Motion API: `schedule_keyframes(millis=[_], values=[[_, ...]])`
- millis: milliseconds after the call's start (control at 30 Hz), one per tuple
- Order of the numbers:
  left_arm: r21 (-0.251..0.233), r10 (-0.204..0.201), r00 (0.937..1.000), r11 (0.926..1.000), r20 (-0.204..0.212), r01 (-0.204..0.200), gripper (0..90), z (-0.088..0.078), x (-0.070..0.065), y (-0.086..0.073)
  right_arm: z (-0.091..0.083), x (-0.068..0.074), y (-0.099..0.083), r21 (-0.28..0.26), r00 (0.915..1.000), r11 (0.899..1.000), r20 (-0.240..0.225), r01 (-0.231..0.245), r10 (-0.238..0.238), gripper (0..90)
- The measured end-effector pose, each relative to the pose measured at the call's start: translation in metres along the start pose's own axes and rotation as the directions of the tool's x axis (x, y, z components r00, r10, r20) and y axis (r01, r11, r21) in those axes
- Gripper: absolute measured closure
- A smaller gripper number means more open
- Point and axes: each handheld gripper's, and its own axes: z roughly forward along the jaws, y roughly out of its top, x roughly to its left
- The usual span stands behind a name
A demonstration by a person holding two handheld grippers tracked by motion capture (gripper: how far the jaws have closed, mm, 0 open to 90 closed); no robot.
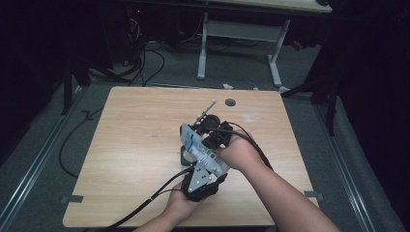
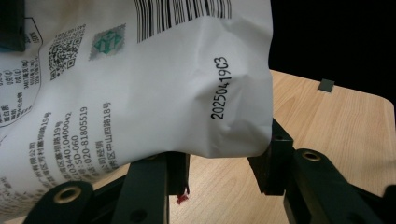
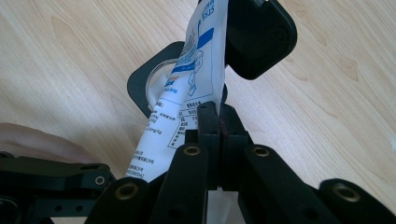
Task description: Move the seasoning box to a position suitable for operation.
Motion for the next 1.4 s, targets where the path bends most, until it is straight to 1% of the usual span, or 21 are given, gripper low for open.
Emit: schedule_keyframes(millis=[233,400,533,733,833,1033,1400], values=[[-0.002,-0.001,1.0000,1.0000,0.002,0.001,62.4,0.0005,0.0000,-0.0002,0.0000,-0.0005,-0.0006,-0.002,1.0000,1.000,0.000,0.000,0.000,90.0],[-0.003,0.006,1.0000,1.0000,0.006,-0.006,62.4,0.0012,-0.0007,-0.0002,-0.0013,-0.0010,-0.0020,-0.003,1.0000,1.000,0.004,-0.001,0.001,90.0],[-0.001,0.009,0.9999,1.0000,0.010,-0.009,62.4,0.0021,-0.0016,-0.0004,-0.0024,-0.0026,-0.0046,-0.006,1.0000,1.000,0.005,-0.008,0.008,90.0],[0.005,0.023,0.9997,0.9997,0.010,-0.023,62.4,0.0029,-0.0021,-0.0011,-0.0026,-0.0036,-0.0076,-0.014,0.9998,1.000,0.003,-0.017,0.018,90.0],[0.005,0.022,0.9997,0.9997,0.011,-0.022,62.4,0.0030,-0.0021,-0.0011,-0.0029,-0.0046,-0.0084,-0.017,0.9998,1.000,0.001,-0.020,0.020,90.0],[-0.004,0.013,0.9999,0.9999,0.007,-0.013,62.4,0.0027,-0.0015,0.0001,-0.0027,-0.0036,-0.0062,-0.016,0.9999,1.000,0.003,-0.014,0.014,90.0],[-0.016,0.016,0.9999,0.9997,0.007,-0.015,62.5,0.0024,0.0005,0.0023,-0.0067,-0.0019,-0.0014,-0.008,0.9998,1.000,0.020,-0.007,0.007,90.0]])
